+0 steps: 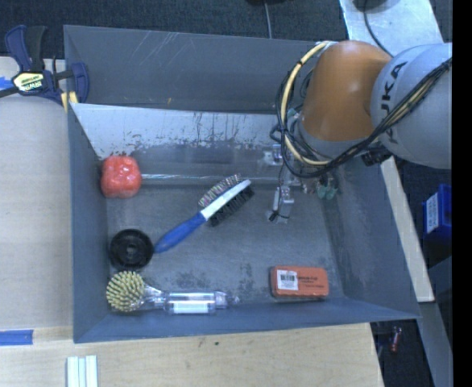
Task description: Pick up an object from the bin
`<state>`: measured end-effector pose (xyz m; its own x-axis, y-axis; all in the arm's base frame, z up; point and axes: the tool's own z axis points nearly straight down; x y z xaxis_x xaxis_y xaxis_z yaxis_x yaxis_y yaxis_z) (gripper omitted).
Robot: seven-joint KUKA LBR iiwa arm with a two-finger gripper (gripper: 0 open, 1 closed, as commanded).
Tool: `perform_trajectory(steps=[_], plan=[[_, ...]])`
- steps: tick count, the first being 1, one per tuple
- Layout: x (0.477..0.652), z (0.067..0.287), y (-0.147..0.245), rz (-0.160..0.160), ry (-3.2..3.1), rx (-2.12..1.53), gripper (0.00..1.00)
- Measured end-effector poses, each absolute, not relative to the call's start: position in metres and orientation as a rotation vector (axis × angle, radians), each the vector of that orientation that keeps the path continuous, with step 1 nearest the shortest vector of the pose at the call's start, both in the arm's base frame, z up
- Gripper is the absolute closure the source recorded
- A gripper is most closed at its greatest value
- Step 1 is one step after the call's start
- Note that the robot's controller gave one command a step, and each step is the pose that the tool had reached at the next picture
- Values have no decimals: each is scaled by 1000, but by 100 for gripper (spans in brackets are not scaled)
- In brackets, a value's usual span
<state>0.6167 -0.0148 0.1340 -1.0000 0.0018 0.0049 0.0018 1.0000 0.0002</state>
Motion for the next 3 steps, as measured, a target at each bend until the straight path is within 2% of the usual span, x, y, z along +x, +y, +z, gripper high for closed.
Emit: perform_trajectory(steps=[1,2,3], plan=[[619,139,-15,0,-3145,-2,0],[625,71,54,-2,-3140,146,0],[627,126,64,6,-3143,294,0]])
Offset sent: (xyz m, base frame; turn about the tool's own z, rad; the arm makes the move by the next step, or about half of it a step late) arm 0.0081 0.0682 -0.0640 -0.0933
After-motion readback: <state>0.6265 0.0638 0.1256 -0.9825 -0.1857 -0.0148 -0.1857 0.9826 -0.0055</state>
